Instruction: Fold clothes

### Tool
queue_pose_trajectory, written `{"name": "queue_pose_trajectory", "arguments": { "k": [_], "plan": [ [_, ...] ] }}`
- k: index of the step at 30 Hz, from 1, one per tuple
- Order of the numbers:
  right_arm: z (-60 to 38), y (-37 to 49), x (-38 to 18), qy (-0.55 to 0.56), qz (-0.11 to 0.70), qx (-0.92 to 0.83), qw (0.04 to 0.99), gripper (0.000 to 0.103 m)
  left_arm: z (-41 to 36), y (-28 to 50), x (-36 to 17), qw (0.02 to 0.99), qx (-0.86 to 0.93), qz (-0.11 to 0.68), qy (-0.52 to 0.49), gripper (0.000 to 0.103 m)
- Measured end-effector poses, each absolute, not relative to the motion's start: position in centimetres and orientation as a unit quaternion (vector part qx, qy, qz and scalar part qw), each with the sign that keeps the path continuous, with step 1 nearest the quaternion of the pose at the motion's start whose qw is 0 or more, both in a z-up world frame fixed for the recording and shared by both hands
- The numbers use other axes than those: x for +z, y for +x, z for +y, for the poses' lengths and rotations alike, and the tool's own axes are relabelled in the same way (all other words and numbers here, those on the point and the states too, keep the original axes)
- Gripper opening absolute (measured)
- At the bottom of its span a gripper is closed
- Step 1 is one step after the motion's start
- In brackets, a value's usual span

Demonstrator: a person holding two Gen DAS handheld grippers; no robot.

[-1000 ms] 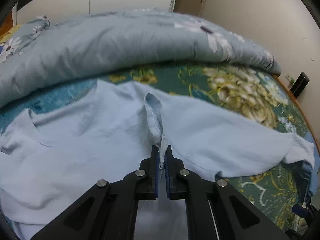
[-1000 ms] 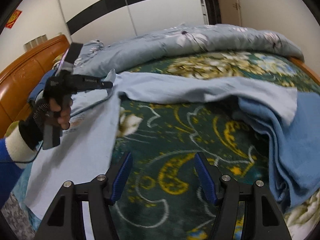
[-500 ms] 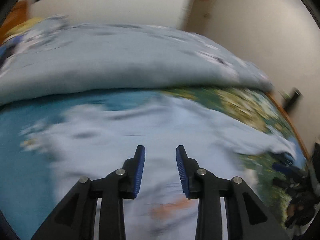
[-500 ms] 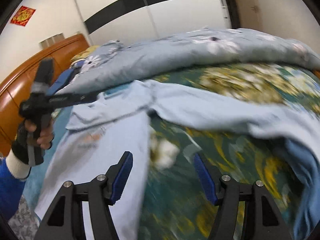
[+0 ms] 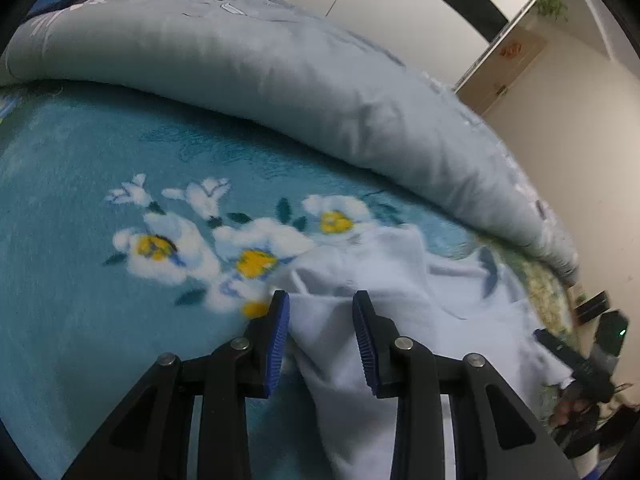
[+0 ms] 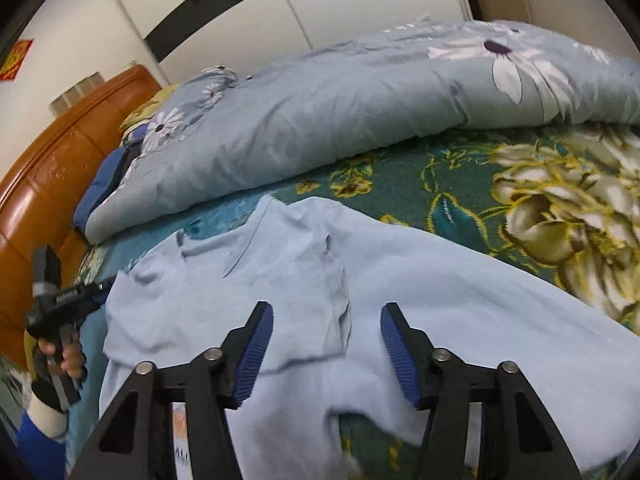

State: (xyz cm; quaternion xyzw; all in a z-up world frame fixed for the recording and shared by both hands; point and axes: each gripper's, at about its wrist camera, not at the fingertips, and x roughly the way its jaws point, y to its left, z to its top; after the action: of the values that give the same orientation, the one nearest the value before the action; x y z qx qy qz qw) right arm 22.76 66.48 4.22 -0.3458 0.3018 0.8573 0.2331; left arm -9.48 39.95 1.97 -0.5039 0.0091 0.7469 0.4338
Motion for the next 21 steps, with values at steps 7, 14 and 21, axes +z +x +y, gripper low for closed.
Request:
{"name": "queue_pose_trajectory", "arguments": {
  "k": [7,14,21],
  "plan": [
    [66.6,20.5,3.5,-0.353,0.301,0.855,0.23,0.022,40.1,-10.4,1.5,0.446,0.74,-0.021,-0.504,0.003],
    [64.6,20.4,6.0,-0.349,0.239,0.876,0.232,0.002,38.9,-11.5,3.0,0.439,0.768,-0.046,-0.464,0.003],
    [66.6,21.7,3.3,-0.369,0.268,0.851,0.262,0.002,37.1,-14.6,0.5,0.386,0.778,-0.062,-0.492,0.001]
  ]
}}
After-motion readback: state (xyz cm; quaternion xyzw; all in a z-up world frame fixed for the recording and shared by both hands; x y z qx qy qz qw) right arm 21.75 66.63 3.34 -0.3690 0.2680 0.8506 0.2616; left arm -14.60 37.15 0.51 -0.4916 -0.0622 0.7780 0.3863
